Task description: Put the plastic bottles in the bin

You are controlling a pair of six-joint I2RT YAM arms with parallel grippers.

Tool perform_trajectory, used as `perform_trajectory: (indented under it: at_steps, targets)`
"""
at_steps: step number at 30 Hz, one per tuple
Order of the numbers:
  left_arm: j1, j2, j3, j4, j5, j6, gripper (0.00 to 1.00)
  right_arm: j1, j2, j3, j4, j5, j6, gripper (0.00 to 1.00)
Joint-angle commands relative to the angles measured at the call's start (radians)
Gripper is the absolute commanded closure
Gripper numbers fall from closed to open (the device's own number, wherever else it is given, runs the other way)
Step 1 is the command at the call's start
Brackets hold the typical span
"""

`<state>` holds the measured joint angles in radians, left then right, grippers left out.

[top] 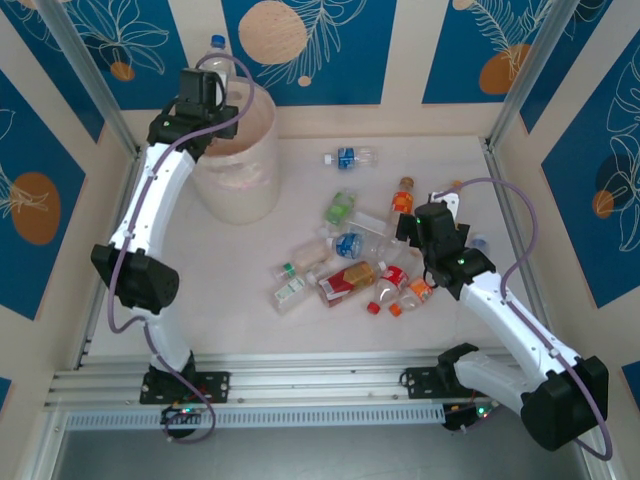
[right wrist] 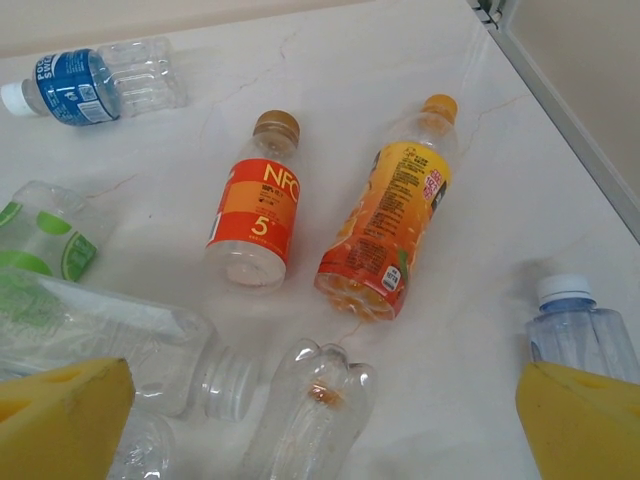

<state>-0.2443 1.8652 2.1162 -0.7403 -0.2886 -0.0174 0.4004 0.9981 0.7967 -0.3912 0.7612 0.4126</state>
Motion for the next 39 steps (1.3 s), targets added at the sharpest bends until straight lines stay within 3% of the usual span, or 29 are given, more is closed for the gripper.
perform_trajectory:
  at_steps: [1,7,19,27,39]
  targets:
    - [0.023,0.009,-0.062,0.067,0.032,-0.011,0.44,0.009,-0.047,0.03,-0.023,0.033,0.023,0.01]
    - [0.049,-0.015,-0.18,0.132,0.051,-0.034,0.44,0.011,-0.07,0.031,-0.046,0.051,0.017,0.01]
    - [0.058,0.007,-0.24,0.141,0.072,-0.027,0.44,0.011,-0.072,0.037,-0.065,0.06,0.014,0.01]
    - [0.062,0.062,-0.203,0.108,0.094,-0.007,0.43,0.01,-0.088,0.038,-0.072,0.064,0.022,0.01]
    - [0.074,0.226,0.013,-0.084,0.114,0.014,0.4,0.012,-0.093,0.035,-0.075,0.074,0.014,0.01]
